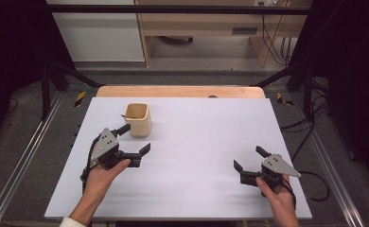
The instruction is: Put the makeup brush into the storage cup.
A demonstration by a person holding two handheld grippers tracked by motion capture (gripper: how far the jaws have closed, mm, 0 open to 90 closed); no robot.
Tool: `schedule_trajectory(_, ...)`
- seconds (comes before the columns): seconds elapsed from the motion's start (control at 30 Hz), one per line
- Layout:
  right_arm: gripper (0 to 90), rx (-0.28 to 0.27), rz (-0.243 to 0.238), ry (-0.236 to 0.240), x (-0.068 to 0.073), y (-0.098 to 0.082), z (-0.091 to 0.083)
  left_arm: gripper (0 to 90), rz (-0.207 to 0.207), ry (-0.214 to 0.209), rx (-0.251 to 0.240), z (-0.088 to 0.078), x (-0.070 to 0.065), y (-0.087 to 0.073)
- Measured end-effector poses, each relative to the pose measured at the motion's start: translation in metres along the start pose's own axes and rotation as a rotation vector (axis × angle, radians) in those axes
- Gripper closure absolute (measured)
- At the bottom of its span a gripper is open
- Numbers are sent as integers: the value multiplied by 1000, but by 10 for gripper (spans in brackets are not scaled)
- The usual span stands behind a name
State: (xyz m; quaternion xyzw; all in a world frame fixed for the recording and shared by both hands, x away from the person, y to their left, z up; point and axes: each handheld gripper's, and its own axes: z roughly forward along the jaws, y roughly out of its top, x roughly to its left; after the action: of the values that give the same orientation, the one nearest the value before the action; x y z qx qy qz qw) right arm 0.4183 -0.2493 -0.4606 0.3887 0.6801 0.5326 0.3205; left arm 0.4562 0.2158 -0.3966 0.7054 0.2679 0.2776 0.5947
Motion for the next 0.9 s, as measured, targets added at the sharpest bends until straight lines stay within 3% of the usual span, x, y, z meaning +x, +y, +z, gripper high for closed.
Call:
schedule_trajectory(0.5, 24, 1, -1, -1, 0, 0, 0, 11, 9, 3, 8, -12, 0, -12)
schedule_trajectory(0.9, 24, 1, -3, -1, 0, 0, 0, 10, -7, 6, -5, -27, 1, -24)
